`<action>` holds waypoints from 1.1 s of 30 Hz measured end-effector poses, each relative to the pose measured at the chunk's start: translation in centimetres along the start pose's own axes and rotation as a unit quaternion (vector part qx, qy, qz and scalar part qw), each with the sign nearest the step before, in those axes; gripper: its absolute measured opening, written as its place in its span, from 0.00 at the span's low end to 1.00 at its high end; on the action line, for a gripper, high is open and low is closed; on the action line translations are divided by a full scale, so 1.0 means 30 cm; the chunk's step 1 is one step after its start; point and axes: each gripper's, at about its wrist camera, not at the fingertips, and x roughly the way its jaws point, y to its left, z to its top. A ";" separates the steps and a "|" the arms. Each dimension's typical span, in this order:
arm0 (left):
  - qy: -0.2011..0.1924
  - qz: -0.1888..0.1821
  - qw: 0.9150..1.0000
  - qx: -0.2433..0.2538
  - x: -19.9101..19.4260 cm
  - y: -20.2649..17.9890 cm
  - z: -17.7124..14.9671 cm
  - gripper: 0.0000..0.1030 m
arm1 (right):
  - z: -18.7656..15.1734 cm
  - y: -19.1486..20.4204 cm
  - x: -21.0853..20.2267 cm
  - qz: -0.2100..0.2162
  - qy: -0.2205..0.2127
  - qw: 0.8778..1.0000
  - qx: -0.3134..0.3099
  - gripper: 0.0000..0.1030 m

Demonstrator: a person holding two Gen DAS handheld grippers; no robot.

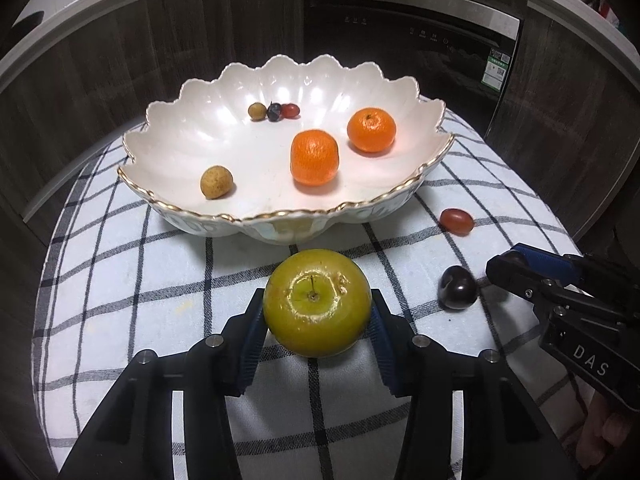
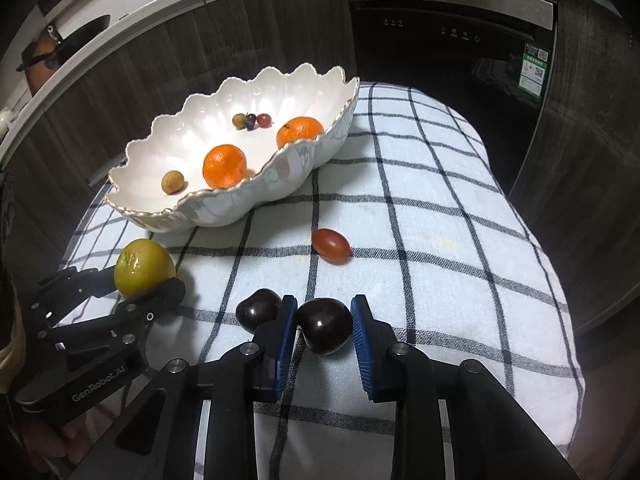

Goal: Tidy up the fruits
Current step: 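Close the left tool on the green apple while the right tool grasps the dark cherry, then lift both held fruits and carry them over the bowl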

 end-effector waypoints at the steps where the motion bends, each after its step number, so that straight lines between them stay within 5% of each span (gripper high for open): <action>1: -0.002 0.000 1.000 0.001 -0.007 -0.001 0.001 0.46 | 0.002 -0.001 -0.005 0.000 -0.002 1.000 0.000 0.28; 33: -0.072 0.020 0.997 -0.019 -0.242 0.072 0.106 0.46 | 0.165 0.110 -0.198 0.020 -0.076 0.996 -0.036 0.28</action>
